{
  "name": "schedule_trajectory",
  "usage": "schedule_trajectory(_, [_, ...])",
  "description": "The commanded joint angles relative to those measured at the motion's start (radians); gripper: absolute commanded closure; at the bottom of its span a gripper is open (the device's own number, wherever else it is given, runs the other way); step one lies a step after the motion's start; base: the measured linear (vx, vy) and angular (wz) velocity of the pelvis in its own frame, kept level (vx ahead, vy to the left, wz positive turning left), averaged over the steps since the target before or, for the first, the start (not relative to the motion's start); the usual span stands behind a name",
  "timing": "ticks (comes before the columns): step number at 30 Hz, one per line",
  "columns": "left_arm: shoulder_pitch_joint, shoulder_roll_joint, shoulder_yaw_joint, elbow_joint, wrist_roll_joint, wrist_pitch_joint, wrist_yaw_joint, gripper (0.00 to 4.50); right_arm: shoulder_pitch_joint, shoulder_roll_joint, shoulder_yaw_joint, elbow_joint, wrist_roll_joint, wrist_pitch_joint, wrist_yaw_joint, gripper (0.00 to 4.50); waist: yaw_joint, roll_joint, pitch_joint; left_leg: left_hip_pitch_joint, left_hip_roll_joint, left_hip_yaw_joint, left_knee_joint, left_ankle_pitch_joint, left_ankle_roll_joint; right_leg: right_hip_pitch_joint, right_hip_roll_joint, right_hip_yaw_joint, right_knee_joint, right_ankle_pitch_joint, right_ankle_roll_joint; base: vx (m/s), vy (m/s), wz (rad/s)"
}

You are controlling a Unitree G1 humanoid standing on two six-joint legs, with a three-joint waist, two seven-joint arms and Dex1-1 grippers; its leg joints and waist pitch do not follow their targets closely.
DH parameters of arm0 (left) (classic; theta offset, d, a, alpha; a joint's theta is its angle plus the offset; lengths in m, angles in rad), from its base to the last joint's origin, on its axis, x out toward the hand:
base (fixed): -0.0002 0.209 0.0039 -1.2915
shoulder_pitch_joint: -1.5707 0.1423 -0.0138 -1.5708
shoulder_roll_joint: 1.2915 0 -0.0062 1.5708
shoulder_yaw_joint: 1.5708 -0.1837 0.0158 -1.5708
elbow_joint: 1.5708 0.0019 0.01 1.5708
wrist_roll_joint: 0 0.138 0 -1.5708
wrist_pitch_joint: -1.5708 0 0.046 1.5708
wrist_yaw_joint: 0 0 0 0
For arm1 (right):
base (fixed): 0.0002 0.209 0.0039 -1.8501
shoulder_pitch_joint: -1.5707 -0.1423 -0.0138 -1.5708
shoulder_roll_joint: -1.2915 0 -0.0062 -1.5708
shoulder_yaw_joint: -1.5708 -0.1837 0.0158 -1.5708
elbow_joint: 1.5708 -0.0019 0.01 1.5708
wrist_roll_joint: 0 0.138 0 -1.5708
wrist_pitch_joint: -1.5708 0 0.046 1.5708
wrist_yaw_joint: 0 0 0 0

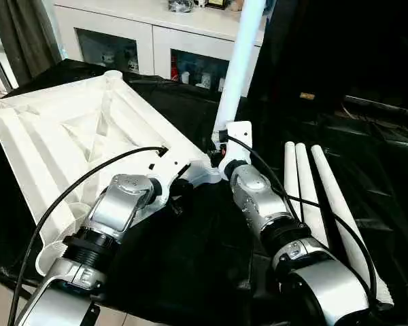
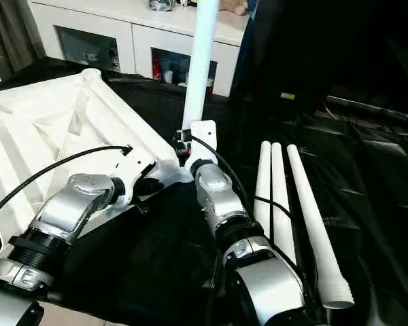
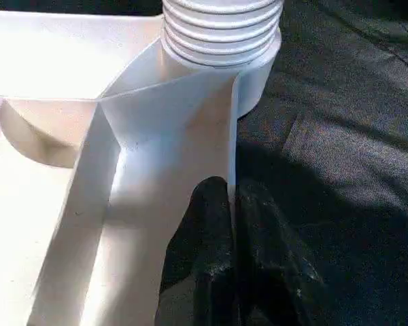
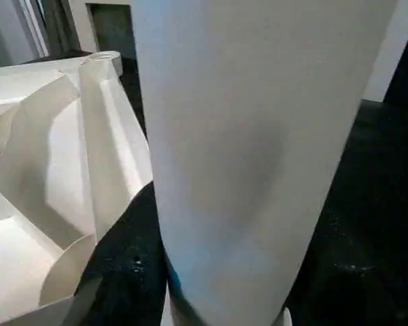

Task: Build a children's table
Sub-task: Insert table leg to table base

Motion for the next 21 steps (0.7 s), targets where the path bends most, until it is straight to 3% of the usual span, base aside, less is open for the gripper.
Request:
schedule_trajectory(1, [-0.012, 0.005, 0.048, -0.028, -0.014, -0.014, 0.028, 4.5, 0.062, 0.01, 0.006, 0.114, -0.003, 0.067, 0.008, 2.62, 0.006, 0.013, -0.035, -0.016, 0.01, 0.007, -0.085, -0.237, -0.013, 0.04, -0.057, 0.032, -0.075, -0.304, -0.135, 0.0, 0.0, 0.0])
schedule_trajectory(13, [-0.012, 0.005, 0.048, -0.028, -0.014, -0.014, 0.028, 4.5, 0.062, 0.01, 0.006, 0.114, -0.003, 0.067, 0.008, 2.62, 0.004, 0.013, -0.033, -0.017, 0.011, 0.006, -0.088, -0.26, -0.016, 0.037, -0.058, 0.032, -0.08, -0.338, -0.124, 0.0, 0.0, 0.0])
schedule_trajectory(14, [-0.01, 0.005, 0.047, -0.033, -0.016, -0.008, 0.03, 4.5, 0.051, 0.015, -0.006, 0.133, -0.008, 0.053, 0.008, 2.27, 0.005, 0.013, -0.034, -0.017, 0.011, 0.005, -0.089, -0.258, -0.016, 0.037, -0.058, 0.033, -0.079, -0.338, -0.123, 0.0, 0.0, 0.0])
schedule_trajectory(15, [0.003, 0.035, 0.038, -0.043, -0.024, -0.034, -0.018, 4.5, 0.064, -0.033, 0.012, -0.002, 0.031, 0.073, 0.198, 2.06, 0.004, 0.038, -0.033, -0.014, 0.01, 0.004, -0.089, -0.273, -0.02, 0.035, -0.057, 0.034, -0.077, -0.334, -0.128, 0.0, 0.0, 0.0])
schedule_trajectory(16, [0.011, 0.053, 0.032, -0.049, -0.029, -0.05, -0.047, 4.5, 0.073, -0.062, 0.024, -0.083, 0.054, 0.085, 0.312, 2.06, 0.002, 0.022, -0.032, -0.019, 0.009, 0.006, -0.088, -0.283, 0.0, 0.045, -0.05, 0.031, -0.085, -0.325, -0.121, 0.0, 0.0, 0.0])
schedule_trajectory(17, [0.016, 0.066, 0.028, -0.053, -0.032, -0.062, -0.069, 4.5, 0.079, -0.083, 0.033, -0.146, 0.072, 0.096, 0.398, 1.9, 0.004, 0.02, -0.037, -0.022, 0.016, 0.003, -0.087, -0.262, 0.011, 0.048, -0.056, 0.033, -0.077, -0.287, -0.134, 0.0, 0.0, 0.0])
schedule_trajectory(19, [0.02, 0.073, 0.027, -0.058, -0.035, -0.066, -0.08, 4.5, 0.082, -0.093, 0.038, -0.18, 0.083, 0.104, 0.441, 1.74, 0.008, 0.018, -0.044, -0.025, 0.012, 0.008, -0.078, -0.166, 0.032, 0.055, -0.058, 0.034, -0.065, -0.176, -0.168, 0.0, 0.0, 0.0])
schedule_trajectory(21, [0.021, 0.074, 0.028, -0.06, -0.035, -0.065, -0.079, 4.5, 0.081, -0.092, 0.037, -0.181, 0.089, 0.105, 0.449, 1.57, 0.009, 0.017, -0.056, -0.032, 0.008, 0.013, -0.064, 0.021, 0.055, 0.065, -0.056, 0.032, -0.038, 0.052, -0.23, 0.0, 0.0, 0.0])
